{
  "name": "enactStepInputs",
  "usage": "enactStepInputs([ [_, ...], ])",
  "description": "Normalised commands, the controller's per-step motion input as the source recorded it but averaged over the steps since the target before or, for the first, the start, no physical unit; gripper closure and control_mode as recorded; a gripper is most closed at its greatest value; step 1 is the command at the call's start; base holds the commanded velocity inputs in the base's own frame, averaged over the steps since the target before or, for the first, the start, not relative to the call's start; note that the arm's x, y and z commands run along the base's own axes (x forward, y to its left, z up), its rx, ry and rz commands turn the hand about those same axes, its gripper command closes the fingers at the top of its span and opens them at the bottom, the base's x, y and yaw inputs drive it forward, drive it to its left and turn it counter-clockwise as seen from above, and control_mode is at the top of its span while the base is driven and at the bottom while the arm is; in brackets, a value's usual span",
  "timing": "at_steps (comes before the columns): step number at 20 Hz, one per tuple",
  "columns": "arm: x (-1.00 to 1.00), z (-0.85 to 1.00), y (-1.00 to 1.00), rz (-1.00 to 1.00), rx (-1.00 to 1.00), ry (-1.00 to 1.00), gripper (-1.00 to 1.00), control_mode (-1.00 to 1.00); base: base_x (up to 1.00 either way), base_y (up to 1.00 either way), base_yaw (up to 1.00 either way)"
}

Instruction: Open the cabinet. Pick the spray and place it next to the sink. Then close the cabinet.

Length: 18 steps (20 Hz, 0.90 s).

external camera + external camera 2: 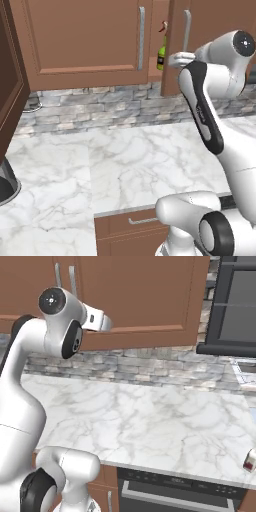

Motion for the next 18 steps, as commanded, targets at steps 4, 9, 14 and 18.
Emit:
enactStepInputs([
  [4, -0.51, 0.0, -0.7, -0.01, 0.04, 0.0, 1.0, -1.0, 0.0, 0.0, 0.0],
  [9, -0.48, 0.0, -0.73, -0.01, 0.03, 0.0, 1.0, -1.0, 0.0, 0.0, 0.0],
  [14, -0.55, 0.0, -0.79, -0.01, 0.04, 0.0, 1.0, -1.0, 0.0, 0.0, 0.0],
  [18, -0.47, 0.0, -0.8, -0.01, 0.02, 0.0, 1.0, -1.0, 0.0, 0.0, 0.0],
])
